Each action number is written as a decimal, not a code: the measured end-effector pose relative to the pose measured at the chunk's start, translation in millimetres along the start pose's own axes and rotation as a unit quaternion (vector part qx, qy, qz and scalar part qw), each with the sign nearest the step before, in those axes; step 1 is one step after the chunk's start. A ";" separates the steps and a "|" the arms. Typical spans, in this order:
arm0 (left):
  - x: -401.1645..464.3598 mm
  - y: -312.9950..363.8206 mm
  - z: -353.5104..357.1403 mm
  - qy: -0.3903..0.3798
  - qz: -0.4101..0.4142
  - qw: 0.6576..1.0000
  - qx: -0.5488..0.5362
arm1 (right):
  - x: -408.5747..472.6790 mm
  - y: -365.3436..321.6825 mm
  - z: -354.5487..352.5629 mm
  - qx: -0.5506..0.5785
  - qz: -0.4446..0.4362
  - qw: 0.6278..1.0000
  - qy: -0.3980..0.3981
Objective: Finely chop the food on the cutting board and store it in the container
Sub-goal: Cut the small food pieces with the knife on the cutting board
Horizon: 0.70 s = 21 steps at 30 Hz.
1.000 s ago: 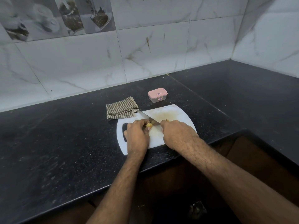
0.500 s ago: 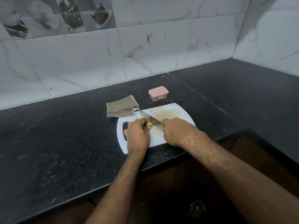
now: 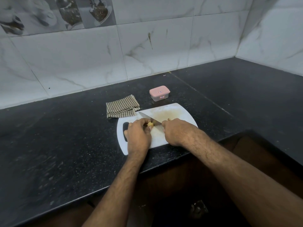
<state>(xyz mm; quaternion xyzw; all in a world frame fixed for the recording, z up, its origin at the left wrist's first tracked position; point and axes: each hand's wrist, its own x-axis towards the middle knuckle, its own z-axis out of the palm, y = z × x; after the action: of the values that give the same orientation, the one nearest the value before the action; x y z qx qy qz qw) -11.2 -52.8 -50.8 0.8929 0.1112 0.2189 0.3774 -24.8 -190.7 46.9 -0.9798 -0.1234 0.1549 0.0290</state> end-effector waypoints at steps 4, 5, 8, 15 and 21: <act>-0.8 0.2 -0.4 0.001 -0.005 1.000 -0.023 | -10.9 -3.2 11.9 0.007 -0.002 0.999 0.036; -1.7 0.8 -1.0 -0.002 -0.006 1.000 -0.029 | -11.0 -4.6 12.8 0.006 -0.002 0.999 0.040; -6.5 3.3 -4.9 0.003 -0.007 0.999 -0.047 | -11.1 -5.1 13.2 0.017 -0.006 0.999 0.037; -11.1 5.8 -12.0 -0.005 -0.027 0.993 -0.112 | -12.3 12.8 23.1 0.079 -0.002 0.994 0.073; -11.2 9.2 -13.8 -0.016 -0.045 0.991 -0.128 | -16.1 32.8 20.9 0.087 0.022 0.987 0.134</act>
<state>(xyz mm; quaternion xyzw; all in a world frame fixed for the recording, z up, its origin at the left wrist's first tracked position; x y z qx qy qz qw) -27.3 -54.6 -39.1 0.8349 0.1163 0.1996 0.4997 -38.5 -226.1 28.7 -0.9879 -0.0825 0.0331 0.1268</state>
